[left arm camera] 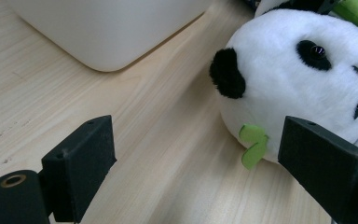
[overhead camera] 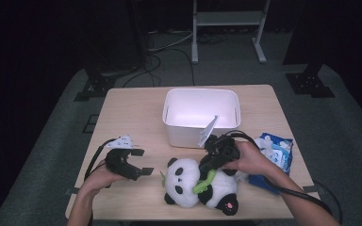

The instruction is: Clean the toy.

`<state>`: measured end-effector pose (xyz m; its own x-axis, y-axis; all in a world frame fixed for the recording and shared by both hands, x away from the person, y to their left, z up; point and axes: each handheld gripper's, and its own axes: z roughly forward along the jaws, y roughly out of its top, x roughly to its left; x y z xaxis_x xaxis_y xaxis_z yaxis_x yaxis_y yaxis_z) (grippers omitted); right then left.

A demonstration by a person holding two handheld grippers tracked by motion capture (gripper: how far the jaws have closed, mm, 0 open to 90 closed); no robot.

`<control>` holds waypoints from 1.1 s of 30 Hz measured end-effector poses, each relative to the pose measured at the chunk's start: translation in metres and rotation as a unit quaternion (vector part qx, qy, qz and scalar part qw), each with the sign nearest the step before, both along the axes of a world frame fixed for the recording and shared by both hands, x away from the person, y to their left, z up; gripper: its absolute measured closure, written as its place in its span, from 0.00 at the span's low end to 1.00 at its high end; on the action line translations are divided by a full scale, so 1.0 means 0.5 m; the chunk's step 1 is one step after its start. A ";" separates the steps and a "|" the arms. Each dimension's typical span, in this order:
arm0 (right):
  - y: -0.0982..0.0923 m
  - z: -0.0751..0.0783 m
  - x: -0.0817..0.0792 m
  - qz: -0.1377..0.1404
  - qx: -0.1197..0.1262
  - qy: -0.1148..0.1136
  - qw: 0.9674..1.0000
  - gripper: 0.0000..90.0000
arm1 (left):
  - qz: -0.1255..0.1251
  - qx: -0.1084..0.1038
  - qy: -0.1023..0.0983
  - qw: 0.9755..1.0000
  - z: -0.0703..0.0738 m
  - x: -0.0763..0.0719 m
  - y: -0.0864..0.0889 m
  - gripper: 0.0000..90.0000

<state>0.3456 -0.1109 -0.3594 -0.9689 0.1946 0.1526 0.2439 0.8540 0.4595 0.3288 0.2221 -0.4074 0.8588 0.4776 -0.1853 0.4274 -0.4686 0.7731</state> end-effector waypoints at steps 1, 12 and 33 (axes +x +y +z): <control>-0.001 0.002 0.000 0.000 0.003 -0.005 1.000 0.77 | 0.000 0.000 0.000 1.000 0.000 0.000 0.000 0.11; -0.002 0.025 -0.003 -0.012 -0.001 -0.029 1.000 0.78 | 0.004 -0.001 0.000 1.000 -0.002 0.003 0.007 0.11; 0.011 0.106 -0.011 -0.008 0.000 -0.043 0.999 0.79 | 0.025 -0.015 -0.005 1.000 0.003 0.009 0.040 0.11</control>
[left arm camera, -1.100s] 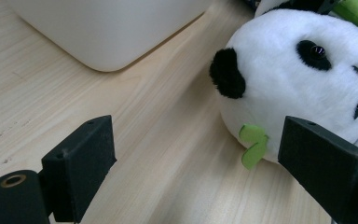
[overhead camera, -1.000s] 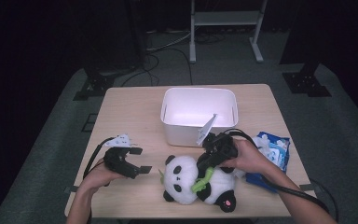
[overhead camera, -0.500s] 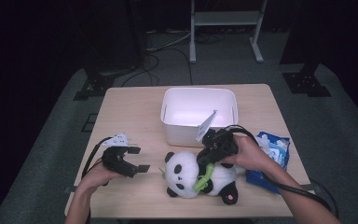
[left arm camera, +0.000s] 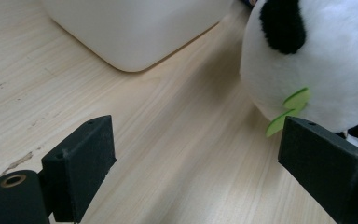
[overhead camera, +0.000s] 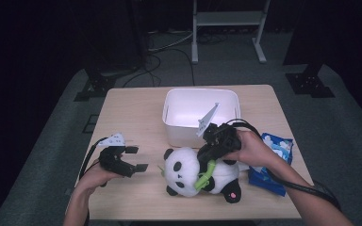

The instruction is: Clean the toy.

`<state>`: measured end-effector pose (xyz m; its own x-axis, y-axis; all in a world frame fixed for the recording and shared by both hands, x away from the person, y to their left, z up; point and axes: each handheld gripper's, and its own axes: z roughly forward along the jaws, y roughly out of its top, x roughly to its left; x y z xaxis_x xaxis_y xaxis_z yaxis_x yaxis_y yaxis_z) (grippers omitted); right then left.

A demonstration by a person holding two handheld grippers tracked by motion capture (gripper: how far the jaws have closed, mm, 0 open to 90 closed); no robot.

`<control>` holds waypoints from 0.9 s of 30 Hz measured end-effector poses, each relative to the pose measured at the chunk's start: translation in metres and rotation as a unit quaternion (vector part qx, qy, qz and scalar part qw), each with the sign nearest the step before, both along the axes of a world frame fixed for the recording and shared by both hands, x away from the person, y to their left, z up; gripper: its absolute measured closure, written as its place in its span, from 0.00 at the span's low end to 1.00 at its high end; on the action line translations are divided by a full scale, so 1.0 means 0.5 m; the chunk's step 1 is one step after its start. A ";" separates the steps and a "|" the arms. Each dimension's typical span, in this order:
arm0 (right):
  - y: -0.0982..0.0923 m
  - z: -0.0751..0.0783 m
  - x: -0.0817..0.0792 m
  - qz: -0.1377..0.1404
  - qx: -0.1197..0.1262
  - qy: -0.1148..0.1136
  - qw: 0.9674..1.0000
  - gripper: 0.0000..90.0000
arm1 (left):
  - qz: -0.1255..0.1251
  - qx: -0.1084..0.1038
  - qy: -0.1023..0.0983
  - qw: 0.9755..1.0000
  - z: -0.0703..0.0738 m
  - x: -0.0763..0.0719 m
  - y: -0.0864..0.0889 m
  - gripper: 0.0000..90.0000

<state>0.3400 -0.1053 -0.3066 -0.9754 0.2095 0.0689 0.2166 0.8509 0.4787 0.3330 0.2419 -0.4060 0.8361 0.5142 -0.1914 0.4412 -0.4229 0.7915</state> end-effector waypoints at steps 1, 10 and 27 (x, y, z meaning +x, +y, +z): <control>0.000 0.004 0.000 0.002 -0.001 0.000 1.000 0.79 | 0.001 -0.002 -0.001 1.000 0.001 0.000 0.001 0.11; -0.003 0.055 -0.003 0.002 0.011 -0.007 1.000 0.79 | 0.007 -0.005 -0.002 1.000 0.001 0.002 0.010 0.11; -0.022 0.175 0.005 -0.009 0.017 -0.030 0.999 0.79 | 0.013 -0.012 0.002 1.000 -0.001 0.007 0.018 0.11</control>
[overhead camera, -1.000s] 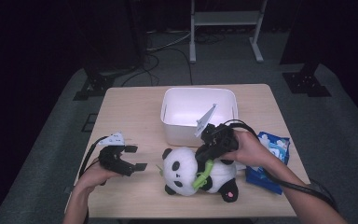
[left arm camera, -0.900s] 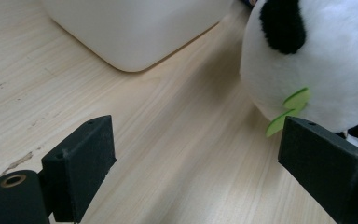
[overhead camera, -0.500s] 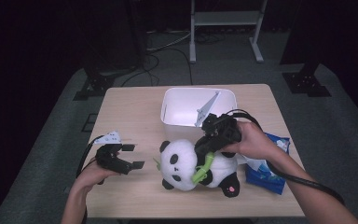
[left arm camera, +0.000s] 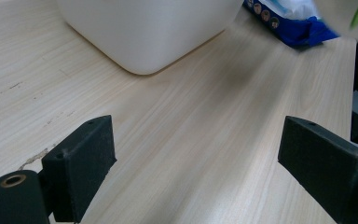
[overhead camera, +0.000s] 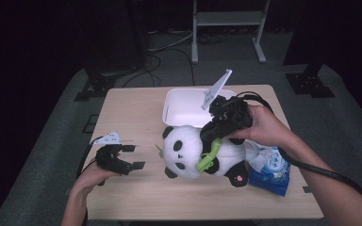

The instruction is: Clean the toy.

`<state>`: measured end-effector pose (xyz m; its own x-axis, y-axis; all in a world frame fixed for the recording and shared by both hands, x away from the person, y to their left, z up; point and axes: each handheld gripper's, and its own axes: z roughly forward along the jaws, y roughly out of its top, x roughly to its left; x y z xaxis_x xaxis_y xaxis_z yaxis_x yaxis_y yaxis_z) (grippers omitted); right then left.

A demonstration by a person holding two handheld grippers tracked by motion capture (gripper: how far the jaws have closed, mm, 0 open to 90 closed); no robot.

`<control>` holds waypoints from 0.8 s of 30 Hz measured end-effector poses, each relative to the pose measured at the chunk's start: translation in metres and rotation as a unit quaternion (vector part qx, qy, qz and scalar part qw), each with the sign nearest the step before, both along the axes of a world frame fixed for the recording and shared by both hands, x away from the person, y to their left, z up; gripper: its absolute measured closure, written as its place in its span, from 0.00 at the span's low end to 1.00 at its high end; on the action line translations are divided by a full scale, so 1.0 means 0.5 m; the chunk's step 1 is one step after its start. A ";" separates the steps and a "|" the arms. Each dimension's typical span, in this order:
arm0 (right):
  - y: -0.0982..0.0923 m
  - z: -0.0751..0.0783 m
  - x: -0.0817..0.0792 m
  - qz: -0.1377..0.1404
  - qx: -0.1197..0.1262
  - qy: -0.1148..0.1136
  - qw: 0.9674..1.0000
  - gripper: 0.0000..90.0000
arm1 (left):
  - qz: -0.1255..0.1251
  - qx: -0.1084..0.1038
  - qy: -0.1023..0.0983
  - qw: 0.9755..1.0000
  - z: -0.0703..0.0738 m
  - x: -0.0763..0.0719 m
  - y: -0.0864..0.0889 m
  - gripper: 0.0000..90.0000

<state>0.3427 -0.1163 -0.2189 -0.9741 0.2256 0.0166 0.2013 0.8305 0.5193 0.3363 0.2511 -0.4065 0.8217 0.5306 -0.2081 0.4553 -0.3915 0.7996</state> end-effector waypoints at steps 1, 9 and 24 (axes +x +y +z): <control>0.000 0.007 0.002 0.001 0.001 -0.003 1.000 0.79 | 0.001 -0.001 0.000 1.000 -0.001 0.001 0.000 0.11; -0.002 0.059 0.019 -0.002 -0.006 -0.018 1.000 0.79 | 0.007 -0.005 0.001 1.000 -0.002 0.002 0.012 0.11; -0.027 0.133 0.112 -0.027 -0.002 -0.032 0.999 0.79 | 0.012 -0.008 0.001 1.000 -0.003 0.006 0.021 0.11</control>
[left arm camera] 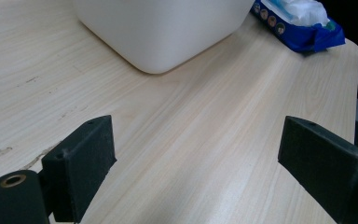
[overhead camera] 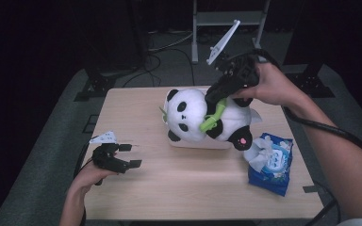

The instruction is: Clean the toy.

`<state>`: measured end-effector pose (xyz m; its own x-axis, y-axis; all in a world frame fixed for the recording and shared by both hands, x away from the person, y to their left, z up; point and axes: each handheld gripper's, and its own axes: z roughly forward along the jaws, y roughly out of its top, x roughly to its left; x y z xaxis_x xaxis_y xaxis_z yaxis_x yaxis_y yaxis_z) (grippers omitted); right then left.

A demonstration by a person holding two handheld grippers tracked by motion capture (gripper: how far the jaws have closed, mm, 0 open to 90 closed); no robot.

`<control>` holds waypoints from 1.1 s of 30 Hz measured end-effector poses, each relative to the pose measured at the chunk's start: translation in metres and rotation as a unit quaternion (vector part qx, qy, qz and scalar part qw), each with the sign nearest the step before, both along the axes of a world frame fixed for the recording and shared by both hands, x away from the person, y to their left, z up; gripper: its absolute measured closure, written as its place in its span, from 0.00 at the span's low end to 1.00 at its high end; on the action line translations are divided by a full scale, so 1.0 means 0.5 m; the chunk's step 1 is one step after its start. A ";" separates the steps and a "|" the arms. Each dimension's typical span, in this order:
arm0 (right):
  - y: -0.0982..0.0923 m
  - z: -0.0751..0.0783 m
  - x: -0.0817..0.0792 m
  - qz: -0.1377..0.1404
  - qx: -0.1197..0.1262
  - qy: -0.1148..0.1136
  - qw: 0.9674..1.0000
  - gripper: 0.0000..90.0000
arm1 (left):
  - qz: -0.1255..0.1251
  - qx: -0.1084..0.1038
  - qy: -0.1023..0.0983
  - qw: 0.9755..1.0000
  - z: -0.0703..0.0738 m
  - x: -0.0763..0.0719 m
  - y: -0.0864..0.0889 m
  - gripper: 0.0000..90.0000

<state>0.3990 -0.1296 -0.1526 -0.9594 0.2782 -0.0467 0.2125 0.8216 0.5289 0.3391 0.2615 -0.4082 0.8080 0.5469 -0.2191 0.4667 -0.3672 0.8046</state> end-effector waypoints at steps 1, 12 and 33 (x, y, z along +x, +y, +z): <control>-0.001 0.001 0.007 -0.003 0.001 0.002 1.000 0.79 | 0.000 0.001 0.001 1.000 -0.001 0.000 -0.001 0.11; -0.006 -0.022 0.100 -0.021 0.004 0.013 1.000 0.80 | 0.003 0.002 0.006 1.000 -0.005 0.003 0.000 0.11; 0.014 -0.107 0.219 -0.050 -0.020 0.031 0.998 0.80 | 0.008 0.003 0.005 1.000 -0.006 0.005 0.009 0.11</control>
